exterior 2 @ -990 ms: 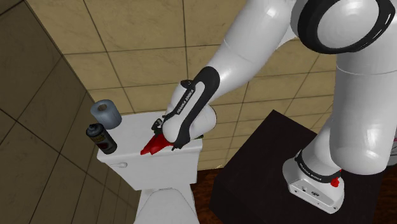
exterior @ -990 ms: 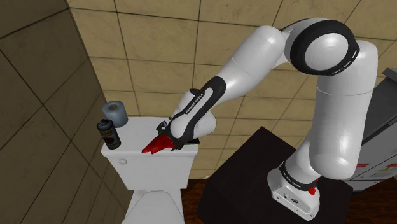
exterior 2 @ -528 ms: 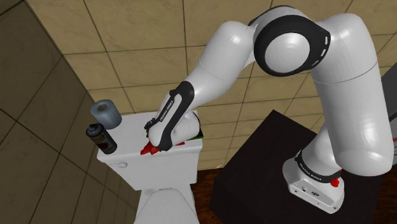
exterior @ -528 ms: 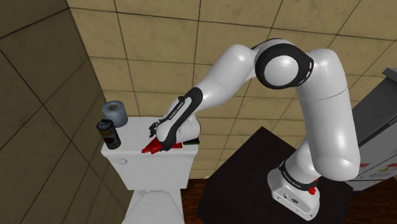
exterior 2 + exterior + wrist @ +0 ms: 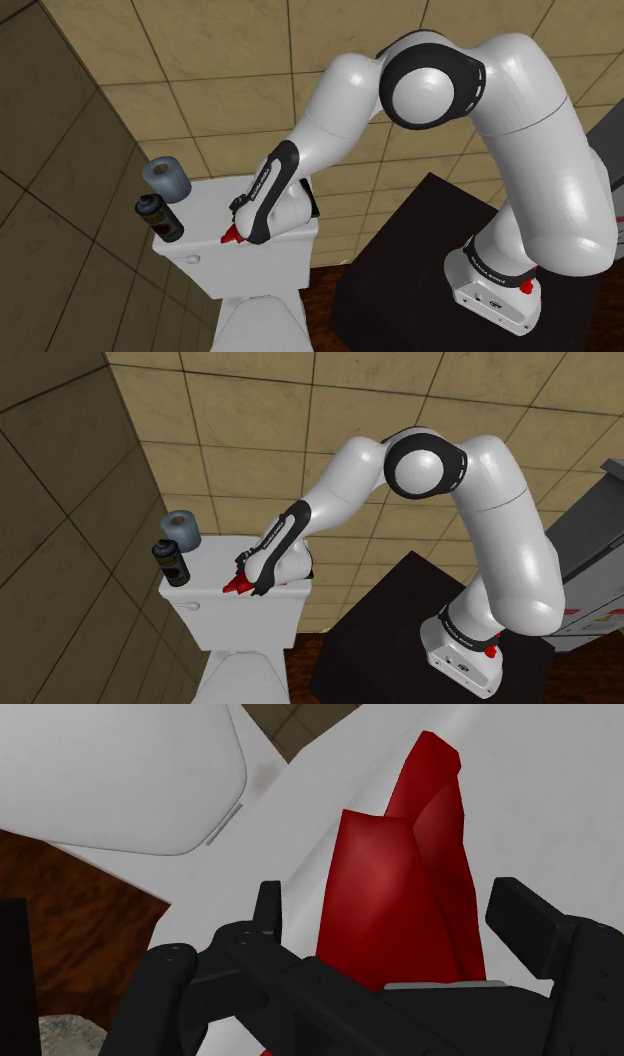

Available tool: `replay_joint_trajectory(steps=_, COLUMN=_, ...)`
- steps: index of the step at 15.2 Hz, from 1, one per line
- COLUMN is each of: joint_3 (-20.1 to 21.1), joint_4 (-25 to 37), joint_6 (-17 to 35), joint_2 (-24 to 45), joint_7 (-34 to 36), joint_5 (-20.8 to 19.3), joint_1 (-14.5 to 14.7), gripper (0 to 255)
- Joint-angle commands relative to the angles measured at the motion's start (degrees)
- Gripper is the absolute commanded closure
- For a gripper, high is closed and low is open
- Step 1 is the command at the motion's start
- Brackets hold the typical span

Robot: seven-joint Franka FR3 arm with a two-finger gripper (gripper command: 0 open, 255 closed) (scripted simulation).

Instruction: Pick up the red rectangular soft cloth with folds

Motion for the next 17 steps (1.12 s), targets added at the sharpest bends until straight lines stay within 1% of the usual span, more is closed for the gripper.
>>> replay_joint_trajectory(steps=1, joint_3=0.09, joint_4=0.21, joint_6=0.21, joint_2=0.38, joint_7=-0.04, joint_5=-0.04, joint_1=-0.01, gripper=255)
replay_joint_trajectory(steps=9, joint_3=0.21, joint_4=0.39, joint_6=0.37, joint_2=0.74, joint_7=-0.16, joint_5=-0.13, joint_1=-0.17, gripper=255)
replay_joint_trajectory(steps=17, joint_3=-2.13, joint_4=-2.46, joint_6=-3.29, joint_2=-5.78, joint_7=1.64, joint_5=0.8, joint_1=2.05, gripper=255)
